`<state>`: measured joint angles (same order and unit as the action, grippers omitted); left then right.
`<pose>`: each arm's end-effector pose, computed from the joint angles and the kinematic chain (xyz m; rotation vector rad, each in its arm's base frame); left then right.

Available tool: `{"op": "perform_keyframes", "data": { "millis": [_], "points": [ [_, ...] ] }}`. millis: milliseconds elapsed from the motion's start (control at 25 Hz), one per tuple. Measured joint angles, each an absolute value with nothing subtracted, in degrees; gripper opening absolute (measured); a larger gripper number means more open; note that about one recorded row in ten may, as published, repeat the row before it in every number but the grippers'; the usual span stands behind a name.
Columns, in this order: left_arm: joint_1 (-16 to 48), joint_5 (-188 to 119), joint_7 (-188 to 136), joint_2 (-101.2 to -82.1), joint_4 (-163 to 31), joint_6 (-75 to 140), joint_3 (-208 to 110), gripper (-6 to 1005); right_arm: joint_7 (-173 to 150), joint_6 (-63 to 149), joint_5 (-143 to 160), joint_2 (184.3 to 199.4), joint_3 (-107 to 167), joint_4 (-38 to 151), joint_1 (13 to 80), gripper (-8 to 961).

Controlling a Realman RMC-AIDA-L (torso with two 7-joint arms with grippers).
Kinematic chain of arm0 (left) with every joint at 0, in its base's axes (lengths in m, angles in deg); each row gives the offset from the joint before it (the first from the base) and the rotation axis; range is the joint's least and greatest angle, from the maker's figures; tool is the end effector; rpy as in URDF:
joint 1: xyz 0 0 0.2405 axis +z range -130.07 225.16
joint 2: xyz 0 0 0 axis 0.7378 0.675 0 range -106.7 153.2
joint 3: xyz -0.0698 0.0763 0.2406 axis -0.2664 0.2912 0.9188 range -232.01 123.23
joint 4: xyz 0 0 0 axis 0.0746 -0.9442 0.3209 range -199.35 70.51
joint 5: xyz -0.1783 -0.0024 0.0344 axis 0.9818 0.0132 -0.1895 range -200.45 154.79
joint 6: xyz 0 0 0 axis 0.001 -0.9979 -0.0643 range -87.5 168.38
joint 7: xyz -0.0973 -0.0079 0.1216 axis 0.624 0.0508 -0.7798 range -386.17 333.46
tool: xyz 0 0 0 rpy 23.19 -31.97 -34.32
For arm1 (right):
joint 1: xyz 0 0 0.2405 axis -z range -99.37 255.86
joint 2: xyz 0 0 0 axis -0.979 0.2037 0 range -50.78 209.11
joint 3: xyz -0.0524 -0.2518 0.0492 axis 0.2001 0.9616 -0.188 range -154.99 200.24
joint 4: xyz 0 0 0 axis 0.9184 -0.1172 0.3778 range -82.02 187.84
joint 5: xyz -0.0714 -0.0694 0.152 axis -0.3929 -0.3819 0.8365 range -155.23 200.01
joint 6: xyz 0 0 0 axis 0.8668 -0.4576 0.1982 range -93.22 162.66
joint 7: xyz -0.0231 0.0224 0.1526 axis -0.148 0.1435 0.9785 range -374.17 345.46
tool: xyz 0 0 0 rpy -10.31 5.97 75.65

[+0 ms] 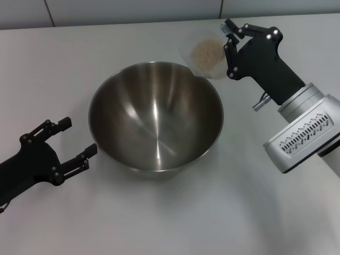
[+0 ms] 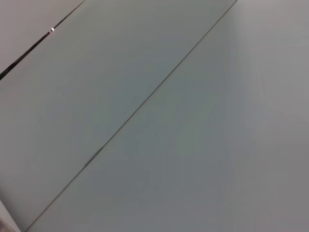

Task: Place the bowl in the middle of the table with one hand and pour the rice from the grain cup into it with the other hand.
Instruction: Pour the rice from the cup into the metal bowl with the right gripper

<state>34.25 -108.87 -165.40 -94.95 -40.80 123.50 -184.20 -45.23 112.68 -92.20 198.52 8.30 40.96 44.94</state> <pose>-0.3118 0.2464 -0.0217 -2.3626 -0.3767 -0.7366 0.2174 0.3352 -0.0442 -1.8015 -0.3910 0.5150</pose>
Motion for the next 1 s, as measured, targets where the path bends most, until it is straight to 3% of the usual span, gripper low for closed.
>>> {"op": "perform_keyframes", "data": {
  "millis": [1000],
  "points": [
    [35.43, -112.95, -165.39, -94.7, -39.23, 124.21, -184.32, 829, -48.68, 112.82, -92.93, 198.64, 8.18, 40.58, 44.83, 39]
  ]
}}
